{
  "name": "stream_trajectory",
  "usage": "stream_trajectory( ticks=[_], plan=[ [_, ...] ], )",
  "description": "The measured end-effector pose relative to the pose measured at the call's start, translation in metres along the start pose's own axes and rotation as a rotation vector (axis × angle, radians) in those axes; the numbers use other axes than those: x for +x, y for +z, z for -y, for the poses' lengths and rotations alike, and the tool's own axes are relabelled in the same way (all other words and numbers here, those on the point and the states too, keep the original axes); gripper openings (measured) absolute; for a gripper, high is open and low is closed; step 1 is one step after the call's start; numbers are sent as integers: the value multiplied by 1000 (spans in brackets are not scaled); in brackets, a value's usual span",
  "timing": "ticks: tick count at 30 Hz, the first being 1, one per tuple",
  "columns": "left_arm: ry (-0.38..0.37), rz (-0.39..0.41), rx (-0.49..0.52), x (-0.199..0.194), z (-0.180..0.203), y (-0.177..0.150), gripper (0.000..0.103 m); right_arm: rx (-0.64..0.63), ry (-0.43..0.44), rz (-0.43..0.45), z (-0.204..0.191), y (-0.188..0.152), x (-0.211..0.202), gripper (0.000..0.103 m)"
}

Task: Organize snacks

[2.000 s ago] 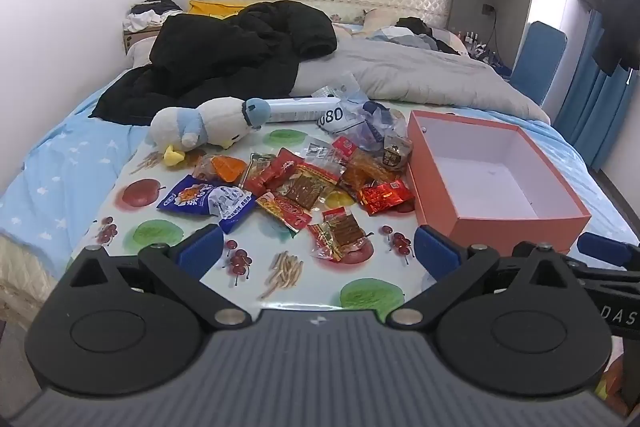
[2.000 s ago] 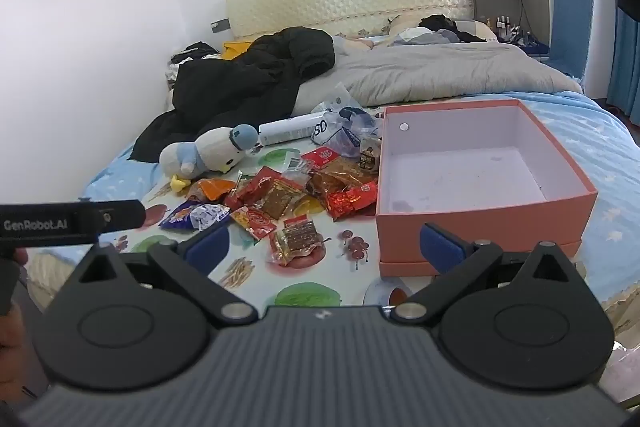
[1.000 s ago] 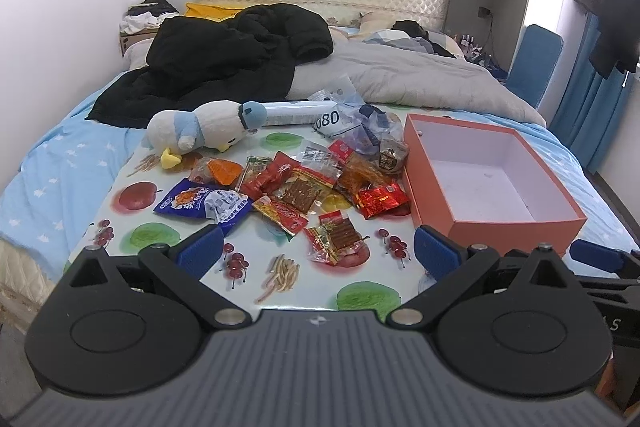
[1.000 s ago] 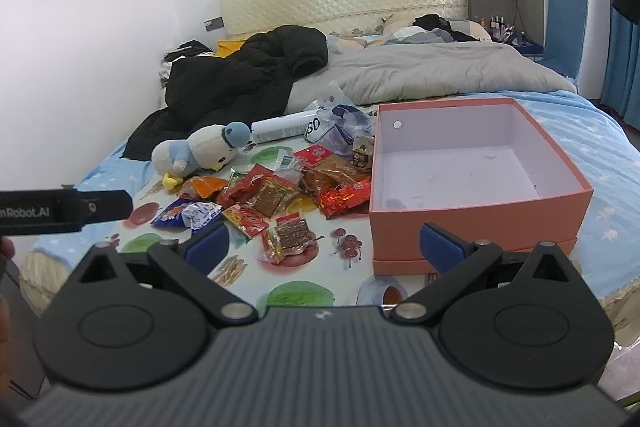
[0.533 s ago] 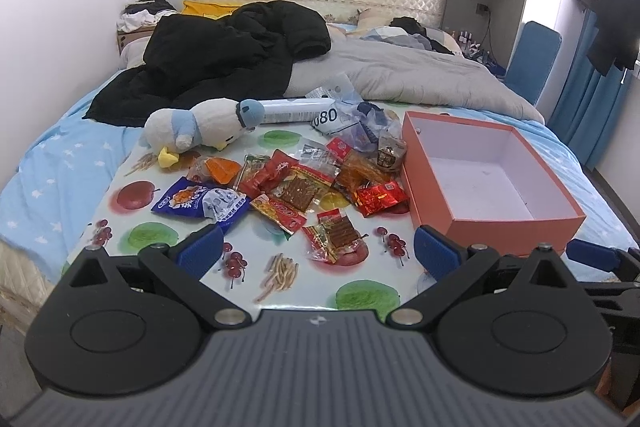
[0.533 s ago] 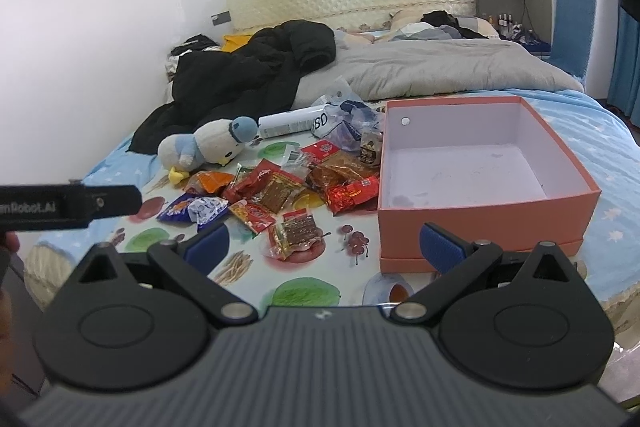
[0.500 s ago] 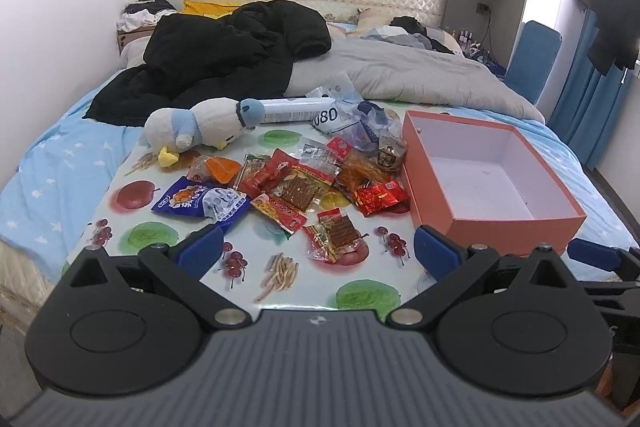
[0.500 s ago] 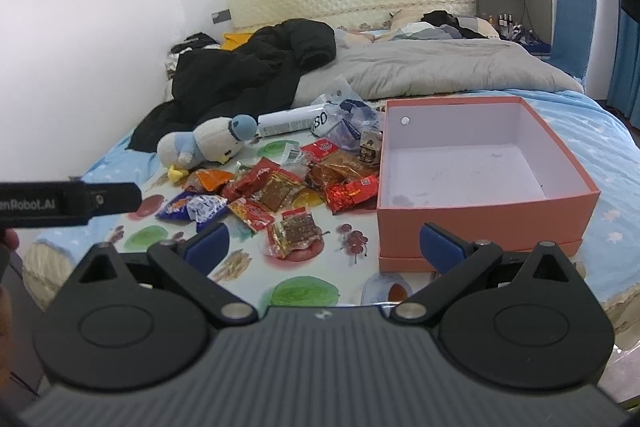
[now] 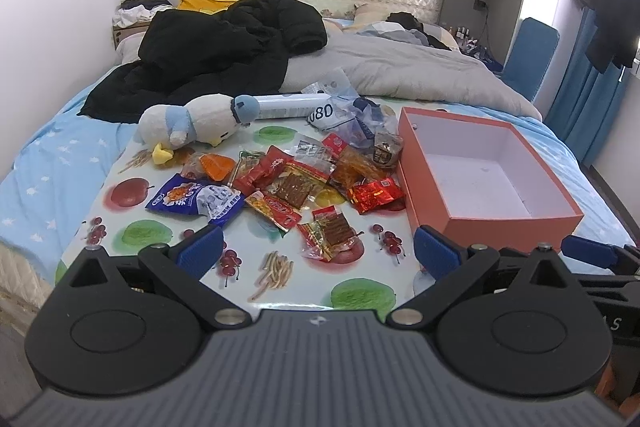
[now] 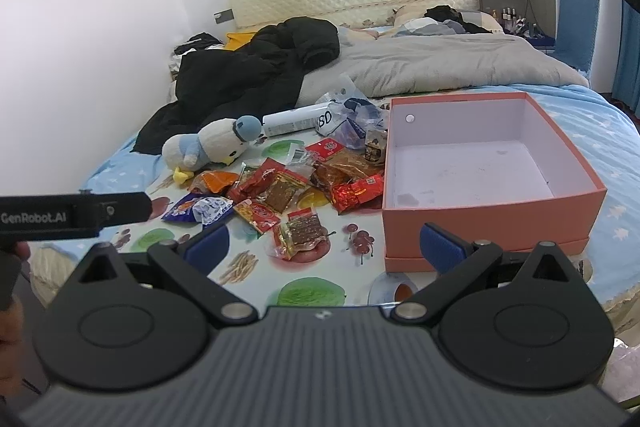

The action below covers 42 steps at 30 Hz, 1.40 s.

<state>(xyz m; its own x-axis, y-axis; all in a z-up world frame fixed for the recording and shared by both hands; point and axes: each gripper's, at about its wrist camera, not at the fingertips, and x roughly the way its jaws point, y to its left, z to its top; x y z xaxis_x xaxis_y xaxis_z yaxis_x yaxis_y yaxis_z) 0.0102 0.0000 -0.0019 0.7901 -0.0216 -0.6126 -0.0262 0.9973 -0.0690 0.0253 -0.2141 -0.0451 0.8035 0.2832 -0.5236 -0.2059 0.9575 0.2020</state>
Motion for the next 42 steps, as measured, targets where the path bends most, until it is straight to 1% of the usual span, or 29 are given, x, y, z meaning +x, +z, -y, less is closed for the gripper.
stream_trajectory(
  ticks=[6,19,23,25,28,34,36,38,40,42],
  plan=[
    [-3,1,27,3,8,0,103,5,7,-12,0,0,3,103],
    [-5,-27,0,15,0,-1,103,44,8,-42,6,-1,8,103],
    [-4,-35,-3,21,-3,-2,103,59,19,-31,10,-2,9,103],
    [-7,-39,-6,26,-4,-3,103,77,40,-15,13,-4,9,103],
    [-33,-52,-19,36,-8,-6,103,73,44,-33,14,-7,15,103],
    [-33,-74,-29,56,-15,-10,103,91,56,-58,14,-15,29,103],
    [-30,-75,-34,64,-18,-10,103,87,48,-63,11,-15,34,98],
    [-21,-83,-40,74,-23,-10,103,65,31,-50,8,-17,36,98],
    [-11,-84,-47,84,-29,-10,103,63,50,-47,7,-17,41,96],
    [-6,-93,-55,94,-37,-10,103,48,74,-47,5,-18,49,85]
  ],
)
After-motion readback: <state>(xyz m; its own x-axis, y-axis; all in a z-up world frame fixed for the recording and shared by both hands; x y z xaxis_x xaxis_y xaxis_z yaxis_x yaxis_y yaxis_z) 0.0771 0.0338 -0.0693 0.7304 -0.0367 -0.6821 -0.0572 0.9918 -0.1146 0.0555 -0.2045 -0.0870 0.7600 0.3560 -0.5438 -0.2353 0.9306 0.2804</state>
